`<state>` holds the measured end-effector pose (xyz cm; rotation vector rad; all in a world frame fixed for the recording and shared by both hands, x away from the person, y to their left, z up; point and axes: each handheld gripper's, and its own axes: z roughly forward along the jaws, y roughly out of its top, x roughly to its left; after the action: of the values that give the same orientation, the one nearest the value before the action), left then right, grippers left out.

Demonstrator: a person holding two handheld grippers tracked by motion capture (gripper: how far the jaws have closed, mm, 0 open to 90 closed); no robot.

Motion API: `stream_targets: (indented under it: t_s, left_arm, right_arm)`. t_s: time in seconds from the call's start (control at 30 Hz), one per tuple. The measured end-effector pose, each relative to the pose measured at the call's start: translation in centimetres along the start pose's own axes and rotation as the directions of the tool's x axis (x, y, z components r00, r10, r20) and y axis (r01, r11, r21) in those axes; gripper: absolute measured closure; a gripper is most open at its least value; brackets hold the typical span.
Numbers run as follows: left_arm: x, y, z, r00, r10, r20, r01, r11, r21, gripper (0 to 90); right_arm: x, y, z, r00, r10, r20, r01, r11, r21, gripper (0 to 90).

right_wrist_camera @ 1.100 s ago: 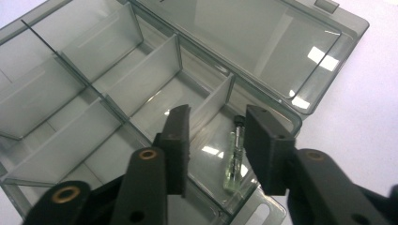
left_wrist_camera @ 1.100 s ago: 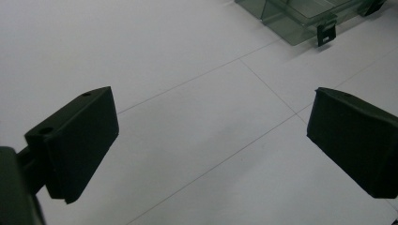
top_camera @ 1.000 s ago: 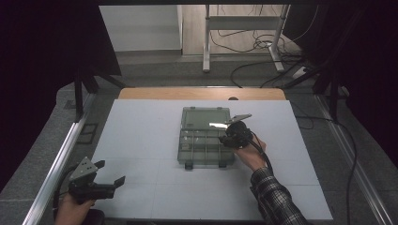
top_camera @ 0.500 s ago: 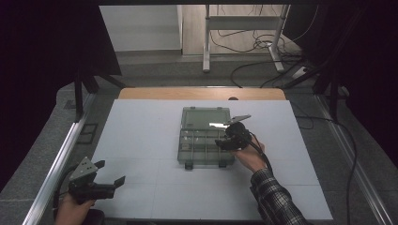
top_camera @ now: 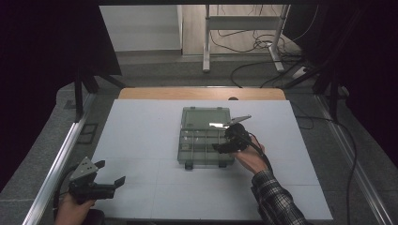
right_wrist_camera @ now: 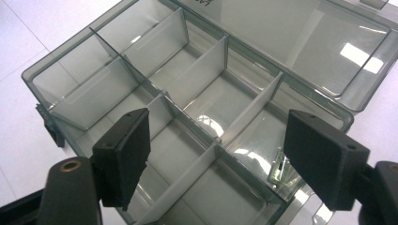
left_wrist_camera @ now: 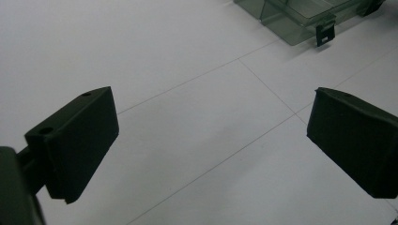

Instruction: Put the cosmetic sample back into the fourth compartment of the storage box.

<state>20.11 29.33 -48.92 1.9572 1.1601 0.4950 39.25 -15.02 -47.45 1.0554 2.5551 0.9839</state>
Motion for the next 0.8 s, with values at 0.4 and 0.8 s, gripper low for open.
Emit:
stream_targets:
  t_s: [0.4,0.8]
  left_arm:
    - [0.0,0.0,0.0,1.0,-0.001,0.001,0.001,1.0,0.0,2.8]
    - [0.0,0.0,0.0,1.0,0.0,0.001,0.0,1.0,-0.002,2.9]
  right_arm:
    - [0.6,-0.2,-0.7,0.9991,-0.041,0.015,0.041,0.999,0.007,9.4]
    - [1.3,-0.2,-1.7,0.9974,-0.071,0.012,0.071,0.997,-0.02,3.9]
